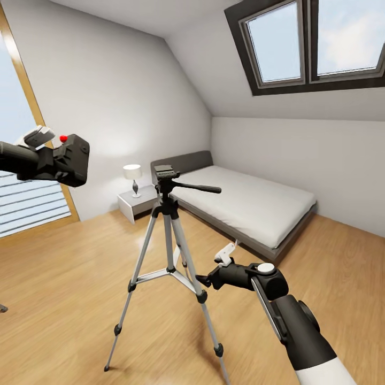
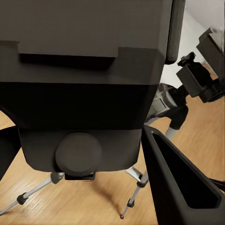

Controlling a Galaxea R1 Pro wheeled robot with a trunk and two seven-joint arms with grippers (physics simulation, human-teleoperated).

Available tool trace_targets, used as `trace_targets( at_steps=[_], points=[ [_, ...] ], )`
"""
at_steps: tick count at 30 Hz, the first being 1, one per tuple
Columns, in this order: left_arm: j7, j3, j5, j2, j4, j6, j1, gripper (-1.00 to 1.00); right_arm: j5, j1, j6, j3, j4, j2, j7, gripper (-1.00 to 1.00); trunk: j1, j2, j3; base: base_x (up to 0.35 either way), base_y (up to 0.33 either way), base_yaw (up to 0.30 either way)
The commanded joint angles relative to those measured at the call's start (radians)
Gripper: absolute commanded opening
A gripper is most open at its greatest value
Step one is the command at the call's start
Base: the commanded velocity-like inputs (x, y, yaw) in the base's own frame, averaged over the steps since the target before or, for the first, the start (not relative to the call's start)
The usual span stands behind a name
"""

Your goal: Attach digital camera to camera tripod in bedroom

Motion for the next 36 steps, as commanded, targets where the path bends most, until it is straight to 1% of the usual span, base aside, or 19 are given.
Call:
trace_targets(
  at_steps=[1,2,3,5,8,9,11,13,15,16,18,19,22,24,33,36],
  points=[
    [0.006,0.011,0.011,-0.002,-0.001,0.000,-0.003,-1.00,0.011,-0.001,0.002,0.001,0.000,0.000,0.002,1.00,0.000,-0.001,-0.001,0.000,0.000,0.000],
    [0.005,0.020,0.011,-0.004,-0.001,0.001,-0.003,-1.00,0.011,-0.001,0.002,0.001,0.001,0.000,-0.001,1.00,0.000,-0.001,-0.001,0.000,0.000,0.000],
    [0.004,0.035,0.011,-0.016,-0.001,0.005,-0.004,-1.00,0.012,-0.001,0.000,0.002,0.005,0.001,-0.006,1.00,0.000,-0.001,-0.001,0.000,0.000,0.000],
    [0.005,0.046,0.011,-0.044,0.003,0.016,-0.008,-1.00,0.012,-0.002,-0.005,0.003,0.013,0.001,-0.009,1.00,0.000,-0.001,-0.001,0.000,0.000,0.000],
    [0.008,0.055,0.011,-0.106,0.020,0.051,-0.026,-1.00,0.011,-0.002,-0.020,0.004,0.035,0.004,-0.011,1.00,0.000,-0.001,-0.001,0.000,0.000,0.000],
    [0.009,0.056,0.011,-0.150,0.042,0.069,-0.044,-1.00,0.012,-0.002,-0.032,0.004,0.049,0.013,-0.012,1.00,0.000,-0.001,-0.001,0.000,0.000,0.000],
    [0.009,0.053,0.011,-0.191,0.067,0.079,-0.065,-1.00,0.013,-0.002,-0.041,0.004,0.065,0.028,-0.015,1.00,0.000,-0.001,-0.001,0.000,0.000,0.000],
    [0.009,0.040,0.011,-0.229,0.095,0.079,-0.091,-1.00,0.014,-0.003,-0.047,0.005,0.081,0.043,-0.024,1.00,0.000,-0.001,-0.001,0.000,0.000,0.000],
    [0.008,0.013,0.011,-0.264,0.126,0.079,-0.123,-1.00,0.015,-0.003,-0.051,0.006,0.091,0.054,-0.040,1.00,0.000,-0.001,-0.001,0.000,0.000,0.000],
    [0.008,-0.009,0.011,-0.280,0.142,0.079,-0.143,-1.00,0.015,-0.003,-0.053,0.006,0.095,0.058,-0.051,1.00,0.000,-0.001,-0.001,0.000,0.000,0.000],
    [0.007,-0.044,0.011,-0.302,0.164,0.079,-0.176,-1.00,0.014,-0.003,-0.056,0.006,0.101,0.064,-0.068,1.00,0.000,-0.001,-0.001,0.000,0.000,0.000],
    [0.006,-0.069,0.011,-0.316,0.178,0.079,-0.199,-1.00,0.014,-0.003,-0.058,0.007,0.105,0.068,-0.079,1.00,0.000,-0.001,-0.001,0.000,0.000,0.000],
    [0.006,-0.088,0.011,-0.326,0.188,0.079,-0.219,-1.00,0.014,-0.003,-0.061,0.009,0.116,0.072,-0.089,1.00,0.000,-0.001,-0.001,0.000,0.000,0.000],
    [0.006,-0.094,0.011,-0.324,0.189,0.079,-0.229,-1.00,0.013,-0.003,-0.062,0.009,0.125,0.074,-0.094,1.00,0.000,-0.001,-0.001,0.000,0.000,0.000],
    [0.006,-0.090,0.011,-0.316,0.182,0.079,-0.237,-1.00,0.012,-0.003,-0.064,0.010,0.133,0.075,-0.099,1.00,0.000,-0.001,-0.001,0.058,0.052,0.000],
    [0.005,-0.077,0.011,-0.315,0.177,0.079,-0.237,-1.00,0.011,-0.003,-0.064,0.010,0.134,0.075,-0.099,1.00,0.000,-0.001,-0.001,0.201,0.174,0.000]
  ],
)
